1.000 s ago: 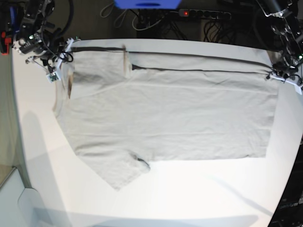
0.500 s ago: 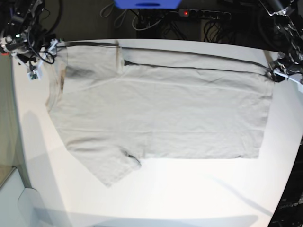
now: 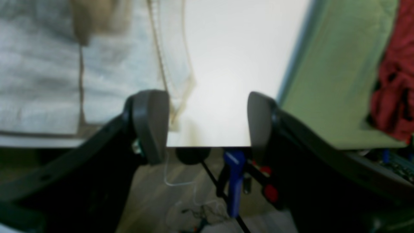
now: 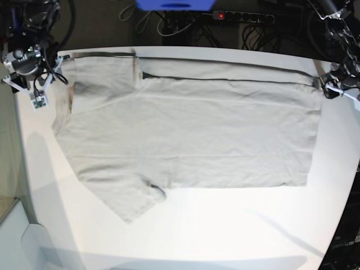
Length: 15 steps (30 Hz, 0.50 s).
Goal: Layout the t-shirt on the table in an organized manner, then fold the t-shirt properly
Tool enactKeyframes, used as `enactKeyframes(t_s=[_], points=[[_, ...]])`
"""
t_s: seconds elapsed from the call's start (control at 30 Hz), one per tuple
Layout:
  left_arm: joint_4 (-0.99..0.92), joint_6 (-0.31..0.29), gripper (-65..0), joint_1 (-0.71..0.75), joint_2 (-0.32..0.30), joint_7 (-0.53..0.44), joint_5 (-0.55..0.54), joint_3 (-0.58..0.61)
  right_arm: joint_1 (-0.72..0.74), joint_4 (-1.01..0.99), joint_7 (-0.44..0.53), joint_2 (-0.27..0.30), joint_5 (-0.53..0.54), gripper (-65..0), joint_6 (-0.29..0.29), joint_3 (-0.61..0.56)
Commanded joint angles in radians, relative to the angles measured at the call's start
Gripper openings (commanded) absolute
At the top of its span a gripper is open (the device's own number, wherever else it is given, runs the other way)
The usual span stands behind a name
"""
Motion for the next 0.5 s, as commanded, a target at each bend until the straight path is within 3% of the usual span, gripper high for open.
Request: enactKeyframes(t_s=[0.0, 0.27, 0.47], points=[[0.019, -0.002, -23.8, -0.003, -0.018, -0.017, -0.008, -0.007, 0.002, 0.017, 0.004, 0.000, -0.019, -24.0, 0.013, 0.000], [0.019, -0.002, -23.8, -0.008, -0.018, -0.016, -0.008, -0.007, -0.003, 0.020, 0.004, -0.028, -0.065, -22.4, 0.013, -0.152], [0.019, -0.002, -23.8, -0.008, -0.018, -0.020, -0.008, -0.007, 0.002, 0.021, 0.004, -0.065, -0.065, -22.3, 0.013, -0.196]])
